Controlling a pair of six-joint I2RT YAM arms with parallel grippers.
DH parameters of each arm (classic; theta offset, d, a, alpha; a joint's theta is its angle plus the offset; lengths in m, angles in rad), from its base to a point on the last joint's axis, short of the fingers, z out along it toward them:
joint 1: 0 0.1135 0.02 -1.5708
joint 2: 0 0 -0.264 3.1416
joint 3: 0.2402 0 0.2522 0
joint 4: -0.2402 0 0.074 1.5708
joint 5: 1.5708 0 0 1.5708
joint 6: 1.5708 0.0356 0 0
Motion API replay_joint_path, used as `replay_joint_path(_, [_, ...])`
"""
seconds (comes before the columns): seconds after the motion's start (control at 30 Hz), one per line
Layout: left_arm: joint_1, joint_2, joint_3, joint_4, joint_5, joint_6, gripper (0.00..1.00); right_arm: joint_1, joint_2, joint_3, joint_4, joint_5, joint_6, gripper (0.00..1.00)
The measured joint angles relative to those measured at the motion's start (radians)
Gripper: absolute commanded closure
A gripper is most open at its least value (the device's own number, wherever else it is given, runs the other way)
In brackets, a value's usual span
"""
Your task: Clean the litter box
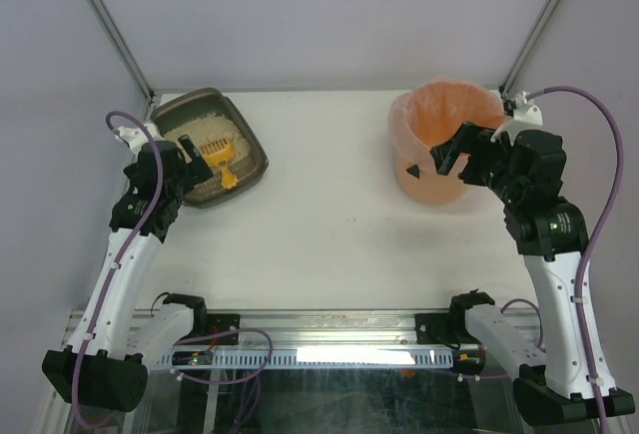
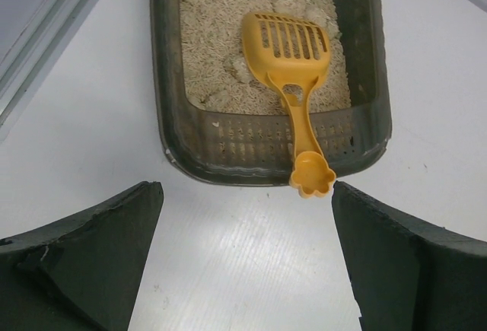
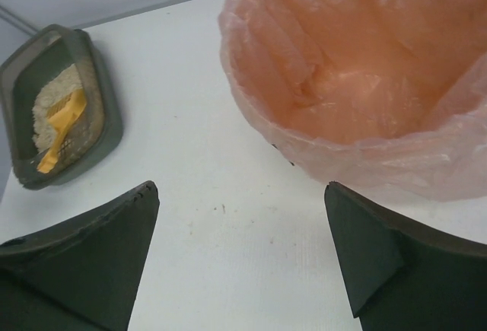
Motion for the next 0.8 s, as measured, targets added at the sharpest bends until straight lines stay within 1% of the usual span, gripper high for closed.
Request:
replay_joint_path(0.1, [0.027, 0.010, 0.003, -0.008, -0.018, -0.011, 0.01, 0.022, 0.041, 0.042, -0.002, -0.050, 0.002, 0.09])
replay_joint_path(0.17, [0.041, 0.020, 0.003, -0.008, -0.024, -0.020, 0.01, 0.068, 0.068, 0.059, -0.003, -0.054, 0.006, 0.09])
replay_joint_path(0.27, [0.066, 0.048, 0.003, -0.008, -0.027, -0.033, 0.02, 0.193, 0.123, 0.082, -0.004, -0.029, 0.015, 0.10])
replay_joint_path(0.43, [0.114, 0.093, 0.003, -0.007, -0.033, -0.063, 0.01, 0.456, 0.248, 0.146, 0.006, 0.069, 0.032, 0.12])
replay_joint_path(0.53, [0.113, 0.086, 0.003, -0.006, -0.045, -0.065, 0.01, 0.598, 0.363, 0.196, 0.046, 0.131, 0.037, 0.12])
replay_joint_path(0.63, [0.113, 0.057, -0.004, 0.000, -0.042, -0.056, 0.02, 0.689, 0.499, 0.243, 0.117, 0.158, 0.039, 0.12])
replay_joint_path(0.8, [0.113, -0.002, -0.058, 0.027, -0.005, -0.027, 0.04, 0.736, 0.740, 0.277, 0.278, 0.159, 0.060, 0.12])
